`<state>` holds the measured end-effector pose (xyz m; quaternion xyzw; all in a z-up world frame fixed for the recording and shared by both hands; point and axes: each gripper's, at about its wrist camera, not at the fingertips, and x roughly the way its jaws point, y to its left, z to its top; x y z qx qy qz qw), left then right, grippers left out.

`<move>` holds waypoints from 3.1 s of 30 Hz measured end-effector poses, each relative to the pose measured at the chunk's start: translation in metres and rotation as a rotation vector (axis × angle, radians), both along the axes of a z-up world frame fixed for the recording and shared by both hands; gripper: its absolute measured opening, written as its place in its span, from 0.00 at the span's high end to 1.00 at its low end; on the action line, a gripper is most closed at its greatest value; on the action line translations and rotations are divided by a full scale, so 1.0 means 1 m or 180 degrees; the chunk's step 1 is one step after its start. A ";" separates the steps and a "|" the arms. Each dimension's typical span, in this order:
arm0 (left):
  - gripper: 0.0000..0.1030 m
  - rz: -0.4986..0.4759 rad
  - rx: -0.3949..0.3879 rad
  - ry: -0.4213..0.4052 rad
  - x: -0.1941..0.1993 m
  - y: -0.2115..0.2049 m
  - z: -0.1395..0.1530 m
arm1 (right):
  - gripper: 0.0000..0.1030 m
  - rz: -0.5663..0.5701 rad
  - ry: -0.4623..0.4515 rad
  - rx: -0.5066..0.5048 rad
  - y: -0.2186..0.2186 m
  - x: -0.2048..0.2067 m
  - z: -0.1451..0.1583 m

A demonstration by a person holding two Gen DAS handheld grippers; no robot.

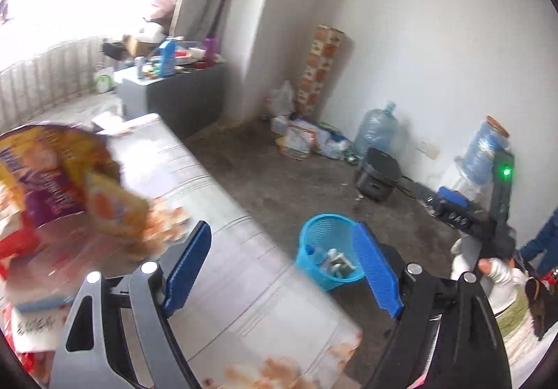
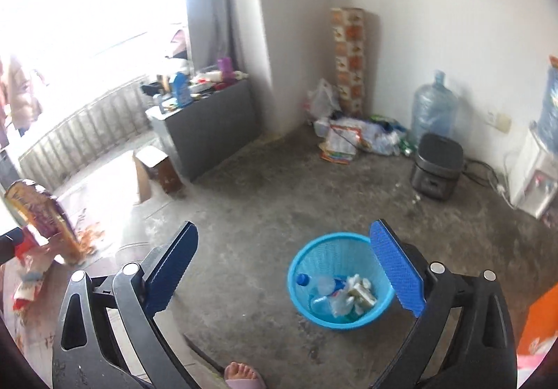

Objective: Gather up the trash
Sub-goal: 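Return both grippers to the snack pile on the table, then grasp the clear plastic bag with the right gripper while the left grasps the blue-white box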

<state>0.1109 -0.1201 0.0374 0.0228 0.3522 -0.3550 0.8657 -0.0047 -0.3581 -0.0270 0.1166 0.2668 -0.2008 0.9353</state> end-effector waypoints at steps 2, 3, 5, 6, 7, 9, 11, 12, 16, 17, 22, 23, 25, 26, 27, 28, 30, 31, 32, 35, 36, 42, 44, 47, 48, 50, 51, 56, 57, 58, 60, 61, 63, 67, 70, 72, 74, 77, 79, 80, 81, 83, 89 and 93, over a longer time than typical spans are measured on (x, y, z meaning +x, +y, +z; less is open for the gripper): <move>0.22 0.0313 0.0149 0.0041 -0.006 0.043 -0.008 | 0.08 0.0383 -0.0096 0.0106 0.025 0.010 0.003; 0.22 0.0458 0.0195 0.0076 -0.010 0.065 -0.013 | 0.08 0.0585 -0.0121 0.0235 0.035 0.018 0.001; 0.22 0.0752 0.0227 0.0128 -0.019 0.107 -0.023 | 0.08 0.0982 -0.0096 0.0513 0.058 0.034 -0.003; 0.22 0.0883 0.0233 0.0133 -0.021 0.126 -0.027 | 0.08 0.1169 -0.0061 0.0625 0.071 0.043 -0.006; 0.22 0.1040 0.0219 0.0151 -0.022 0.146 -0.032 | 0.08 0.1314 -0.0014 0.0696 0.084 0.051 -0.008; 0.22 0.1339 0.0136 0.0248 -0.024 0.181 -0.040 | 0.08 0.1549 0.0082 0.0793 0.111 0.066 -0.011; 0.24 0.1544 -0.0051 0.0366 -0.024 0.213 -0.045 | 0.11 0.1815 0.0170 0.0917 0.142 0.078 -0.010; 0.26 0.1615 -0.0118 0.0383 -0.025 0.225 -0.045 | 0.12 0.1940 0.0223 0.0977 0.153 0.084 -0.010; 0.33 0.1808 -0.0276 0.0345 -0.017 0.269 -0.048 | 0.19 0.2213 0.0426 0.1061 0.198 0.094 -0.013; 0.34 0.1818 -0.0310 0.0347 -0.015 0.278 -0.050 | 0.21 0.2251 0.0476 0.1096 0.212 0.093 -0.014; 0.44 0.1849 -0.0317 0.0534 -0.004 0.301 -0.067 | 0.32 0.2330 0.0773 0.1699 0.248 0.101 -0.032; 0.47 0.1849 -0.0324 0.0614 -0.001 0.304 -0.072 | 0.35 0.2315 0.0847 0.1834 0.252 0.104 -0.037; 0.51 0.1871 -0.0427 0.0809 0.005 0.312 -0.084 | 0.38 0.2283 0.0972 0.2096 0.255 0.109 -0.050; 0.53 0.1872 -0.0504 0.0896 0.008 0.316 -0.090 | 0.40 0.2266 0.1026 0.2218 0.256 0.112 -0.055; 0.57 0.1887 -0.0558 0.0967 0.011 0.319 -0.095 | 0.41 0.2261 0.1068 0.2315 0.257 0.114 -0.060; 0.59 0.1899 -0.0593 0.1029 0.013 0.322 -0.099 | 0.41 0.2259 0.1123 0.2422 0.259 0.119 -0.067; 0.66 0.1908 -0.0656 0.1111 0.015 0.325 -0.107 | 0.42 0.2276 0.1223 0.2558 0.265 0.129 -0.078; 0.68 0.1924 -0.0664 0.1147 0.015 0.326 -0.111 | 0.43 0.2277 0.1266 0.2606 0.268 0.133 -0.082; 0.73 0.1929 -0.0669 0.1196 0.016 0.327 -0.114 | 0.45 0.2278 0.1312 0.2652 0.271 0.137 -0.086; 0.86 0.1948 -0.0701 0.1298 0.014 0.328 -0.122 | 0.49 0.2322 0.1402 0.2772 0.284 0.147 -0.096; 0.89 0.1956 -0.0701 0.1309 0.013 0.328 -0.124 | 0.52 0.2343 0.1424 0.2781 0.289 0.150 -0.098; 0.96 0.1904 -0.0679 0.1265 0.005 0.325 -0.125 | 0.67 0.2393 0.1470 0.2886 0.302 0.157 -0.103; 0.97 0.1853 -0.0649 0.1253 0.000 0.323 -0.125 | 0.74 0.2384 0.1462 0.2962 0.303 0.158 -0.105; 0.97 0.1758 -0.0616 0.1253 -0.007 0.316 -0.124 | 0.93 0.2372 0.1454 0.3043 0.304 0.158 -0.109; 0.97 0.1719 -0.0596 0.1245 -0.009 0.314 -0.123 | 0.98 0.2366 0.1457 0.3078 0.303 0.157 -0.110; 0.97 0.1637 -0.0545 0.1232 -0.014 0.310 -0.120 | 1.00 0.2363 0.1455 0.3147 0.301 0.155 -0.112; 0.97 0.1591 -0.0528 0.1229 -0.017 0.309 -0.119 | 1.00 0.2363 0.1455 0.3160 0.299 0.153 -0.112; 0.97 0.1663 -0.0547 0.1109 -0.020 0.323 -0.103 | 1.00 0.2367 0.1448 0.3255 0.280 0.142 -0.109; 0.96 0.1716 -0.0556 0.1066 -0.019 0.329 -0.100 | 1.00 0.2362 0.1447 0.3256 0.277 0.140 -0.108; 0.96 0.1773 -0.0558 0.1018 -0.016 0.334 -0.096 | 1.00 0.2376 0.1434 0.3246 0.273 0.138 -0.105; 0.96 0.1827 -0.0624 0.0944 -0.012 0.342 -0.088 | 0.96 0.2334 0.1358 0.3195 0.265 0.135 -0.097; 0.96 0.1820 -0.0690 0.0904 -0.010 0.343 -0.084 | 0.95 0.2286 0.1296 0.3155 0.258 0.134 -0.092; 0.90 0.1742 -0.0821 0.0840 -0.004 0.339 -0.075 | 0.74 0.2180 0.1147 0.3149 0.244 0.134 -0.085; 0.65 0.1623 -0.0804 0.0727 0.019 0.319 -0.065 | 0.57 0.1875 0.0922 0.3337 0.215 0.143 -0.086; 0.49 0.1552 -0.0681 0.0681 0.043 0.301 -0.061 | 0.50 0.1745 0.0872 0.3432 0.204 0.153 -0.089; 0.47 0.1521 -0.0628 0.0692 0.062 0.291 -0.061 | 0.50 0.1724 0.0878 0.3455 0.203 0.161 -0.091; 0.47 0.1543 -0.0573 0.0786 0.083 0.285 -0.068 | 0.50 0.1704 0.0893 0.3491 0.202 0.168 -0.095; 0.47 0.1570 -0.0487 0.0938 0.109 0.281 -0.083 | 0.50 0.1706 0.0949 0.3567 0.205 0.180 -0.103; 0.47 0.1550 -0.0497 0.1055 0.120 0.278 -0.093 | 0.50 0.1730 0.0981 0.3613 0.208 0.188 -0.107; 0.48 0.1521 -0.0539 0.1107 0.123 0.278 -0.096 | 0.51 0.1741 0.1000 0.3633 0.210 0.192 -0.109; 0.48 0.1493 -0.0582 0.1142 0.125 0.277 -0.099 | 0.53 0.1744 0.1016 0.3656 0.212 0.197 -0.112; 0.48 0.1461 -0.0617 0.1181 0.127 0.275 -0.102 | 0.65 0.1798 0.1061 0.3691 0.216 0.204 -0.117; 0.48 0.1399 -0.0564 0.1155 0.111 0.274 -0.097 | 0.79 0.1852 0.1191 0.3628 0.226 0.211 -0.125; 0.49 0.1323 -0.0642 0.1189 0.084 0.276 -0.087 | 0.86 0.1917 0.1238 0.3543 0.227 0.200 -0.122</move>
